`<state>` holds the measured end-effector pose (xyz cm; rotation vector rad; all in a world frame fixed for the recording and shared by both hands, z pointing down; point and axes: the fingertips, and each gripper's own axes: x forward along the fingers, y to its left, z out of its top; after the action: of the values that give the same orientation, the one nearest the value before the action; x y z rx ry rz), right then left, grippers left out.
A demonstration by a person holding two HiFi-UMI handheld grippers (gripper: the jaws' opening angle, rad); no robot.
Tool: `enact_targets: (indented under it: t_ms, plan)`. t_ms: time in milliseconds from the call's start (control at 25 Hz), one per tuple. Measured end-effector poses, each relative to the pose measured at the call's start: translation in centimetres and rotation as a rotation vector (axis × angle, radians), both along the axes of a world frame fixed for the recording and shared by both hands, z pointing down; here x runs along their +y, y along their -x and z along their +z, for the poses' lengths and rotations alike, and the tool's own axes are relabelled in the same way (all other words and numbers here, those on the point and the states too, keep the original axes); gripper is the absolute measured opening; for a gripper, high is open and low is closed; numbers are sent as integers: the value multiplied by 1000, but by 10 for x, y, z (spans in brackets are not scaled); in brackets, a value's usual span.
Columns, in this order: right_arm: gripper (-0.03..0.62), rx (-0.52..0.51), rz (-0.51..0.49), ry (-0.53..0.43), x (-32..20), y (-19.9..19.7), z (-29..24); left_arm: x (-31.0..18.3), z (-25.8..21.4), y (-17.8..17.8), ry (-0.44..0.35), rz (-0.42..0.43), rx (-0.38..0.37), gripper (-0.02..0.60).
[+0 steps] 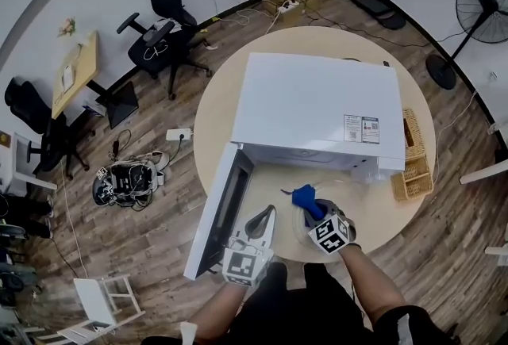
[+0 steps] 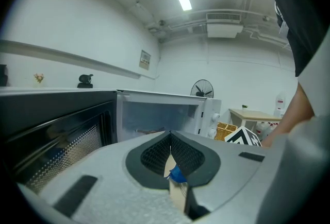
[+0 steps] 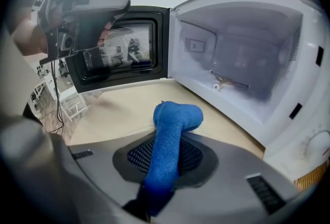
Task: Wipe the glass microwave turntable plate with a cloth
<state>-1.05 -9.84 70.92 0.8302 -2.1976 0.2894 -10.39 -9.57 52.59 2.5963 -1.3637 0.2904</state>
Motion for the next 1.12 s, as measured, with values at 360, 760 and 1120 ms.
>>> enact_targets:
  t_ms: [360,760,1120]
  plan:
    - [75,27,92,-13,-14,-42,2,0,6,-14,6,24,-14,5]
    - [75,97,267,-14,-26,-101,1,4,11,-30,19,50,-16,5]
    - [75,176,377,-38,-26,-144,1,13,15,-34,32,53,-18,5]
